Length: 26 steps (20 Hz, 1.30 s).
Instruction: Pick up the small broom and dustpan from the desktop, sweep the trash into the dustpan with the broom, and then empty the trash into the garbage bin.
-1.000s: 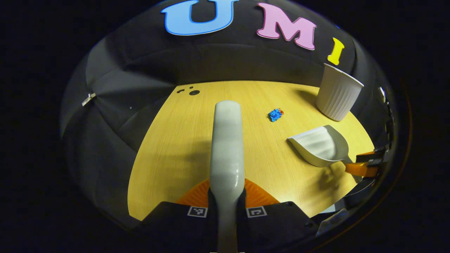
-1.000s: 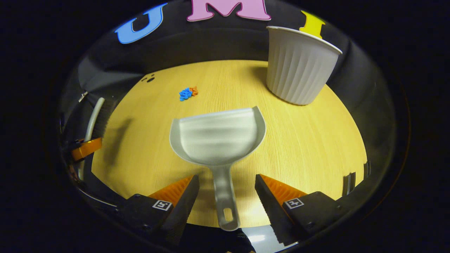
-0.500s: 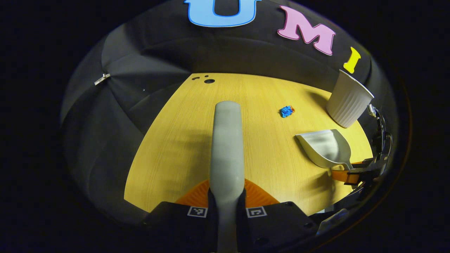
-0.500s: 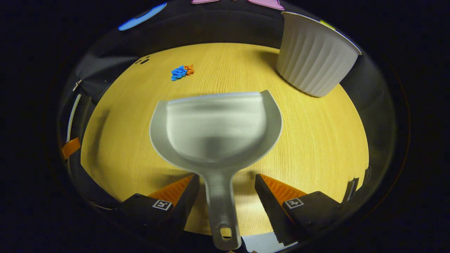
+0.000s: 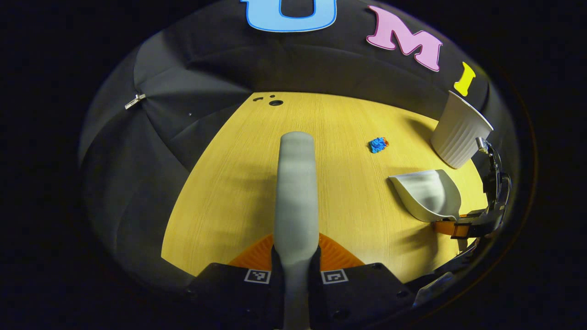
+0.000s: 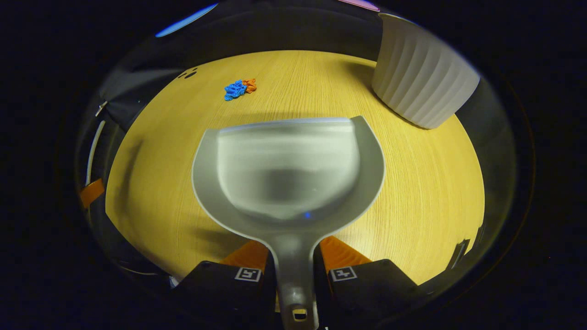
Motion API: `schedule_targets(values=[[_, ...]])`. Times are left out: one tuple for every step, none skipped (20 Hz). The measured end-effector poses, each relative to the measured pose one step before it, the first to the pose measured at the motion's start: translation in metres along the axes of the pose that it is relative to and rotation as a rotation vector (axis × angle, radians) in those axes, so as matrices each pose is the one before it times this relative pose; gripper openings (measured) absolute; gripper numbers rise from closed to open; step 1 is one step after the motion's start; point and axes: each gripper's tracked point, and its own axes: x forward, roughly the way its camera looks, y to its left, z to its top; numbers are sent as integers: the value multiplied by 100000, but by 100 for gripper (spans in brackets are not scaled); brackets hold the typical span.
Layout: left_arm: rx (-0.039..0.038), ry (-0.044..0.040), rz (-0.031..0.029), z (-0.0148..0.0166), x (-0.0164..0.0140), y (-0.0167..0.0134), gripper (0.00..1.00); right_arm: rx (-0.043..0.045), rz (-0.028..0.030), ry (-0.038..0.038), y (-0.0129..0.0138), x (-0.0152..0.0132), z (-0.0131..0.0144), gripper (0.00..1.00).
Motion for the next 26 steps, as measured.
schedule_targets(values=[[-272,380,-908,179,381,-502,25,-825,417,1080,119,-32,40,40],[-50,921,-843,-107,377,-414,25,-1238,894,517,-33,-134,-95,40],[253,654,-561,137,379,-401,22,-980,1068,-128,-6,-159,-9,39],[437,639,-345,199,574,-329,25,-476,1244,-17,-42,-80,-30,38],[483,434,-364,409,500,-391,25,-706,1389,242,-21,-2,90,34],[598,733,-281,372,491,-366,25,-751,1373,664,20,54,-153,40],[1044,738,-132,428,485,-315,25,-827,908,198,-66,-65,81,36],[1580,702,-143,395,712,-335,25,-1060,1140,474,122,44,-89,34],[1918,486,-471,552,617,-329,25,-1236,993,496,-67,-39,-3,34],[1907,152,-1100,660,581,-416,25,-1603,521,428,-146,-3,-49,34],[2161,417,-1172,825,676,-502,25,-2192,190,-45,-326,-21,64,34],[2454,310,-1104,714,725,-333,25,-2291,238,-64,-422,10,-22,34],[2512,237,-835,960,910,-411,25,-1106,620,54,-366,-129,27,38],[2720,144,-882,925,858,-357,25,-466,687,205,-373,-153,-68,37],[2796,236,-802,1048,928,-373,25,-765,468,163,-412,-37,62,34],[2880,373,-758,797,900,-363,22,-1407,287,-72,-427,87,59,34],[2918,467,-531,996,1056,-292,25,-1678,592,68,-387,-39,145,34],[3220,786,-306,862,1071,-151,25,-1630,834,248,-157,-159,17,34],[3656,862,-576,990,1224,-268,25,-1750,943,244,-315,-10,14,34],[3016,1054,-170,685,1187,-264,25,-1503,639,449,-276,41,-27,34],[3350,354,-336,811,1051,-284,25,-1440,755,451,-289,-35,-7,34],[3111,788,-430,539,979,-238,25,-1095,656,394,-230,-74,-124,34],[3739,688,-186,700,915,-292,25,-1091,570,211,-249,-134,-36,34],[4068,56,-292,975,910,-257,25,-1062,474,377,-195,-146,-125,34],[4022,-181,-260,936,617,-103,25,-805,475,276,-198,-32,10,34],[4544,-337,-709,689,808,-250,25,-663,487,174,-129,25,-64,31]])
